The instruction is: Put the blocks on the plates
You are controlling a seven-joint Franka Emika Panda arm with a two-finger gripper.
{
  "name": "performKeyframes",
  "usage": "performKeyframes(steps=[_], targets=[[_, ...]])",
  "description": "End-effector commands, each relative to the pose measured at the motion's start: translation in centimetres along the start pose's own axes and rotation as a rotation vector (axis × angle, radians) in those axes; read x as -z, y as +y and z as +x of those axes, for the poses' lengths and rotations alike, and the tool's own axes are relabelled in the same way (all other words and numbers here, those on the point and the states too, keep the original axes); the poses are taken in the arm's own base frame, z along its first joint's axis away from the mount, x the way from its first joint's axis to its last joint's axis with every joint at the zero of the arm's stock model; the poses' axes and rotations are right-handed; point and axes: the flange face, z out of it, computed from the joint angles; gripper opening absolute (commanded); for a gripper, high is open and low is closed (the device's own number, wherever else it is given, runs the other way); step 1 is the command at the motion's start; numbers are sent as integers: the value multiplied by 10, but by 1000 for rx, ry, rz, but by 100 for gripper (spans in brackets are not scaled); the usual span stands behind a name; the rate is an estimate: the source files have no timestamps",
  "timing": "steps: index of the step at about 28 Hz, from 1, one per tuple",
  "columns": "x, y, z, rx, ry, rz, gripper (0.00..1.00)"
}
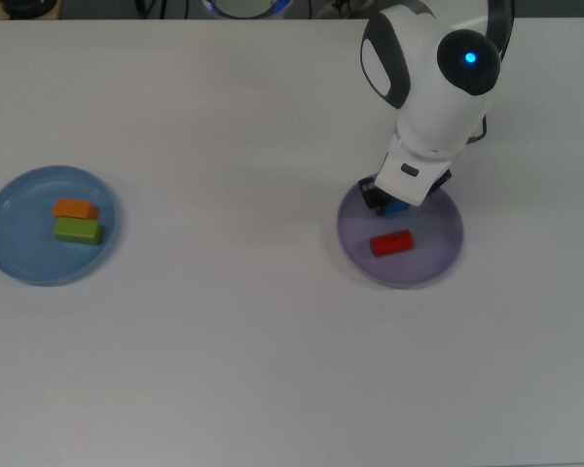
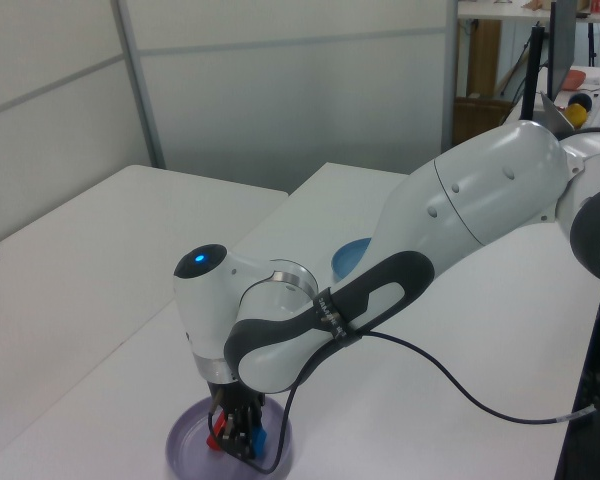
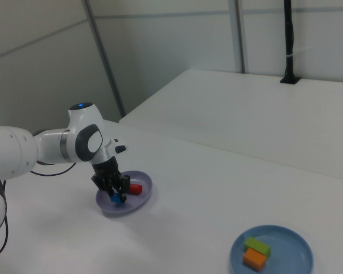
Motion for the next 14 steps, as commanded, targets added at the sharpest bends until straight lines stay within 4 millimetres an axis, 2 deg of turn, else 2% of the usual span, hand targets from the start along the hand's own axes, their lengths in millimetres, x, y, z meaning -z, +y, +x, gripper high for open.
performKeyframes(steps=[1, 2, 10, 14], targets=[[5, -2, 2, -2, 25, -19, 87], [5, -2, 2, -2, 25, -19, 100], [9, 0, 2, 9, 29, -44, 100], [23, 11, 6, -10, 48, -45, 100]])
